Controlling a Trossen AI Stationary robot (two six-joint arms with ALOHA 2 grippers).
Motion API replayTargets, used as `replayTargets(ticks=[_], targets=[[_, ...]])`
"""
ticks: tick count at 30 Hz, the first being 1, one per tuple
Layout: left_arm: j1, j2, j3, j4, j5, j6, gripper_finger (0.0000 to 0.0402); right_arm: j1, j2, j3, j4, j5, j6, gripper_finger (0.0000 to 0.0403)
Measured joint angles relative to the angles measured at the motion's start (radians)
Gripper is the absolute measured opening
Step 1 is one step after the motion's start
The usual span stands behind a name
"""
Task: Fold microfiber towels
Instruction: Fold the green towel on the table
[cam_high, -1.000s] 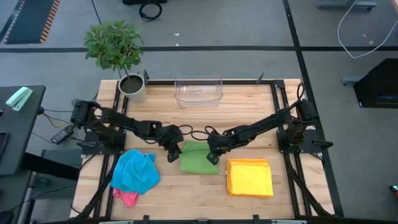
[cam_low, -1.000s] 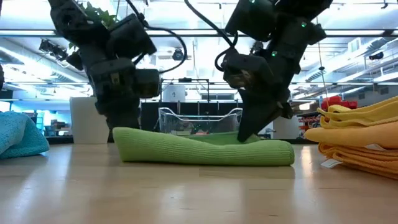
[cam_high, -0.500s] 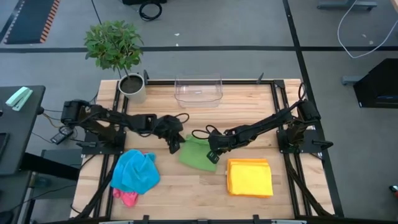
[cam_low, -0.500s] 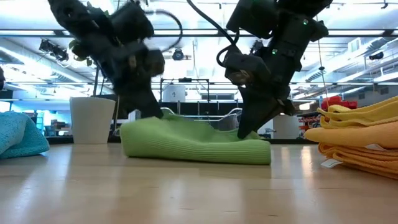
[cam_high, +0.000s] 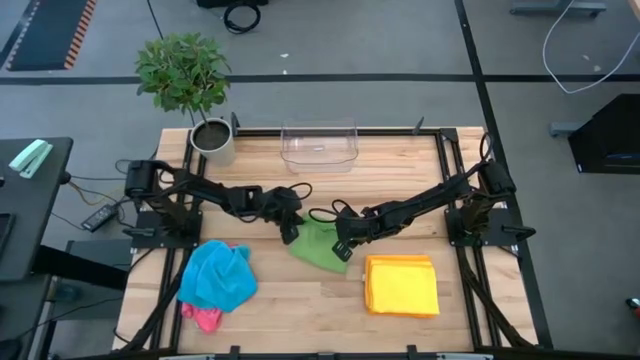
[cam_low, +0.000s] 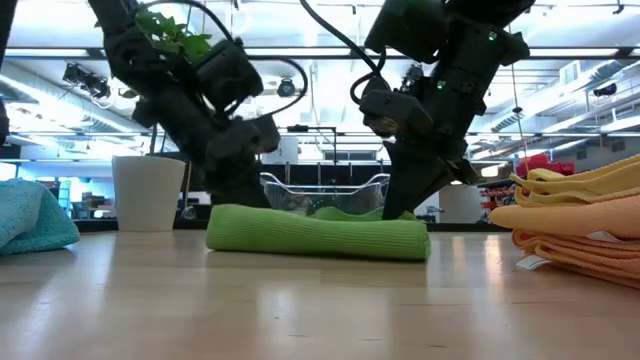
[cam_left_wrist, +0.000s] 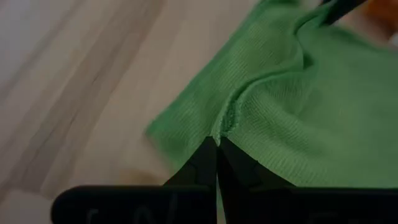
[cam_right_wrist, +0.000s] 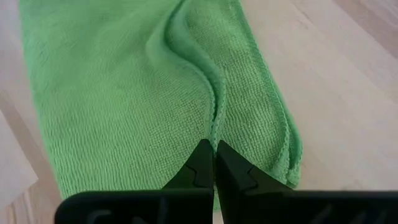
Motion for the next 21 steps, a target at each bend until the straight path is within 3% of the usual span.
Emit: replayTargets(ticks=[9, 16, 21], targets=[[0.020, 0.064, 0.003, 0.009, -0.003, -0.010, 0.0011, 0.000, -0.011, 0.000, -0.018, 0.001, 0.001, 0.0005], [0.015, 0.065, 0.003, -0.011, 0.004, 0.014, 0.0009, -0.034, -0.078, 0.002, -0.117, 0.078, 0.000, 0.0005], [0.015, 0.065, 0.003, -0.016, 0.004, 0.014, 0.0006, -0.070, -0.019, -0.006, -0.120, 0.070, -0.054, 0.0005]])
